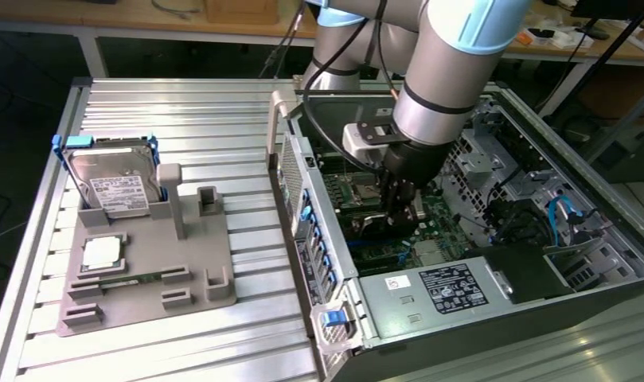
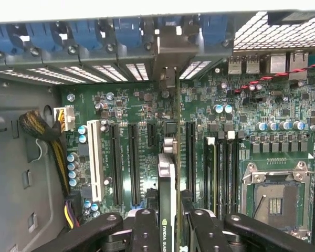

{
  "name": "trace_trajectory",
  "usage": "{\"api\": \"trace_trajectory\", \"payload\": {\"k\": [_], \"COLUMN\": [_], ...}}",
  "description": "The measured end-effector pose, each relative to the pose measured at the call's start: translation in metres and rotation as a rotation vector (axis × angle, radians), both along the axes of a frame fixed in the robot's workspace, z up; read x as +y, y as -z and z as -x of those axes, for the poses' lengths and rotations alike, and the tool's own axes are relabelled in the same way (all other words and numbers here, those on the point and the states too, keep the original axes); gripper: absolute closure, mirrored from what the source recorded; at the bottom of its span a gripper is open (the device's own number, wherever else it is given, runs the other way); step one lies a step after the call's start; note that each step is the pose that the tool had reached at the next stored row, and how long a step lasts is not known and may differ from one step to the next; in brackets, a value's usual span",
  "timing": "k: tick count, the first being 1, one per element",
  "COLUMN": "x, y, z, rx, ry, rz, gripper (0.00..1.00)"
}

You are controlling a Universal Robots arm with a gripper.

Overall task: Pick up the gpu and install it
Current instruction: 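Insert the gpu into the slot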

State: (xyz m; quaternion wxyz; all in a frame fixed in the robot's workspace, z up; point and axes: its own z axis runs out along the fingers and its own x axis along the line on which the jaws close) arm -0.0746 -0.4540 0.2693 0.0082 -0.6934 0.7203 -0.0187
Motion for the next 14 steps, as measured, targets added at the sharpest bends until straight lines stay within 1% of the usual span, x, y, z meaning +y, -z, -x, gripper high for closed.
{"api": "trace_trajectory", "payload": {"k": [2,14], "x": [-0.0001,-0.0001], "y": [0.0,0.0011], "z": [0.0011,0.0016], "rx": [0.0008,0.0004], "ry": [0.0,0.0], "rz": [0.0004,0.0002], "gripper": [0.73,0.73]}}
